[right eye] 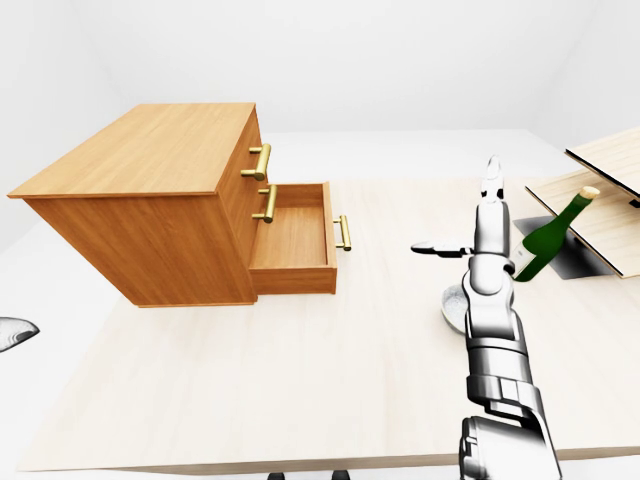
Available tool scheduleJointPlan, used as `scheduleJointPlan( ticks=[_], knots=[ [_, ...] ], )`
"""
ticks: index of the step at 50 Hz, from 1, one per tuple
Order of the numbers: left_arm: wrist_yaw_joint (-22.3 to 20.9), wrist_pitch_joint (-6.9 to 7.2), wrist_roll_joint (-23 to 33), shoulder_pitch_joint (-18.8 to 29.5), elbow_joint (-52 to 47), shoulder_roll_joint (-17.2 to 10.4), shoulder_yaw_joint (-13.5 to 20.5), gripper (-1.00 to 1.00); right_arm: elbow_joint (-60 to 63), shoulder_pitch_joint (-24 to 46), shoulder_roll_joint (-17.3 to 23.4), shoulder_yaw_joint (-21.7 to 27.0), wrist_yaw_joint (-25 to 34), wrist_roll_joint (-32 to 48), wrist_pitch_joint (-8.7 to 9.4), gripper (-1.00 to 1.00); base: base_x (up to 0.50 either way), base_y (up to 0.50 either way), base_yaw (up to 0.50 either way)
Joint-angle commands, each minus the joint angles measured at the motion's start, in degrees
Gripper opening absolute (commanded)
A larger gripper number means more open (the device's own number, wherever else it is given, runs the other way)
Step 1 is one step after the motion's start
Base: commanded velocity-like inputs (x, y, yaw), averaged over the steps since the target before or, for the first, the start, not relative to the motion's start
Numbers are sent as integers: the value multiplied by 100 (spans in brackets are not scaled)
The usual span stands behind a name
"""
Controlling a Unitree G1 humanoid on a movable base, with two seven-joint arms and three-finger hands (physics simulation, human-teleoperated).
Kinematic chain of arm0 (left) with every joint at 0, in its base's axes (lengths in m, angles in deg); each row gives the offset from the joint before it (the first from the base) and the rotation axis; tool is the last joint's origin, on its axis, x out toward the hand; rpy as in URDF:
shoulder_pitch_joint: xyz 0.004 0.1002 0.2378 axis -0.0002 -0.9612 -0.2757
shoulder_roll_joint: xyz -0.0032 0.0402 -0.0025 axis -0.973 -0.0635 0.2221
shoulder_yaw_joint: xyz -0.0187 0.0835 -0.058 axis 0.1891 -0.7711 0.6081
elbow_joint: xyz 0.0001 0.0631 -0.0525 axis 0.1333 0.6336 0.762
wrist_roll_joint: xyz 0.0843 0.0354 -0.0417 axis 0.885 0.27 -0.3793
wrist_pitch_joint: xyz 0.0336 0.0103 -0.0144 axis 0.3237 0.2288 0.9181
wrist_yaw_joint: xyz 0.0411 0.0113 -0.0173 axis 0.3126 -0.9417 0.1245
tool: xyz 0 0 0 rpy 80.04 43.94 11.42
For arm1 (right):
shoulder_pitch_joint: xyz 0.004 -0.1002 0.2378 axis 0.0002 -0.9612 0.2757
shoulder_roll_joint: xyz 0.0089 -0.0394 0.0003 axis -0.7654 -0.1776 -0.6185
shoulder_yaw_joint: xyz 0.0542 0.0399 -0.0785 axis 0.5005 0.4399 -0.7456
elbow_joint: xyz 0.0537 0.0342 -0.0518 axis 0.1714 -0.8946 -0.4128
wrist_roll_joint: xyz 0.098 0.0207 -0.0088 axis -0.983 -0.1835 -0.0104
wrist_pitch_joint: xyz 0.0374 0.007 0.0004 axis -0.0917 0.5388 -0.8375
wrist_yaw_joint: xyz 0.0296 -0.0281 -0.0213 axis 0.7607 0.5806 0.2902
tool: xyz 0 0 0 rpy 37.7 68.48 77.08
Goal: Put the bowl on top of the cabinet.
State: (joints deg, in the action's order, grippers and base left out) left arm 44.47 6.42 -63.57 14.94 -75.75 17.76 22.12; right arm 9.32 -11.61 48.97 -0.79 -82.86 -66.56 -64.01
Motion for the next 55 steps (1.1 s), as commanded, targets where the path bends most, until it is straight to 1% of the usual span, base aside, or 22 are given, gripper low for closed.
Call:
scheduleJointPlan(
  ticks=[1, 5, 16, 17, 21, 25, 27, 31, 35, 39, 45, 55],
  knots=[
    [-45, 0, 35, 2, 0, 31, 31, 93, -302, -29, 237, 74, -135, 332, 0, 100, 0, 0, 0],
    [17, 0, -47, -5, 0, -30, 55, 93, -435, -7, 324, 91, -175, 413, 0, 100, 0, 0, 0],
    [14, 0, -70, -1, 0, -37, 88, 93, -881, 34, 524, 84, -354, 736, 0, 100, 0, 0, 0],
    [17, 0, -61, -4, 0, -37, 73, 93, -1006, 40, 583, 60, -442, 851, 0, 100, 0, 0, 0],
    [0, 0, -7, -2, 0, -9, 35, 93, -1191, 62, 639, 62, -492, 918, 0, 100, 0, 0, 0],
    [-42, 0, 55, 10, 0, 33, 13, 93, -1347, 73, 651, 17, -579, 1020, 0, 100, 0, 0, 0],
    [-61, 0, 61, 3, 0, 42, 35, 93, -1214, -17, 653, 13, -555, 1098, 0, 100, 0, 0, 0],
    [-35, 0, 30, 2, 0, 18, 38, 93, -1167, -101, 667, 35, -526, 1211, 0, 100, 0, 0, 0],
    [-27, 0, 64, 0, 0, 24, -18, 93, -1322, -94, 685, 1, -618, 1367, 0, 100, 0, 0, 0],
    [-30, 0, 58, -1, 0, 23, -1, 94, -1339, -139, 689, -11, -645, 1457, 0, 100, 0, 0, 0],
    [-72, 0, 160, -2, 0, 77, -76, 93, -1336, -175, 686, -5, -655, 1536, 0, 100, 0, 0, 0],
    [-102, 0, 166, -1, 0, 99, -51, 93, -1323, -236, 697, -1, -705, 1653, 0, 100, 0, 0, 0]
  ],
)
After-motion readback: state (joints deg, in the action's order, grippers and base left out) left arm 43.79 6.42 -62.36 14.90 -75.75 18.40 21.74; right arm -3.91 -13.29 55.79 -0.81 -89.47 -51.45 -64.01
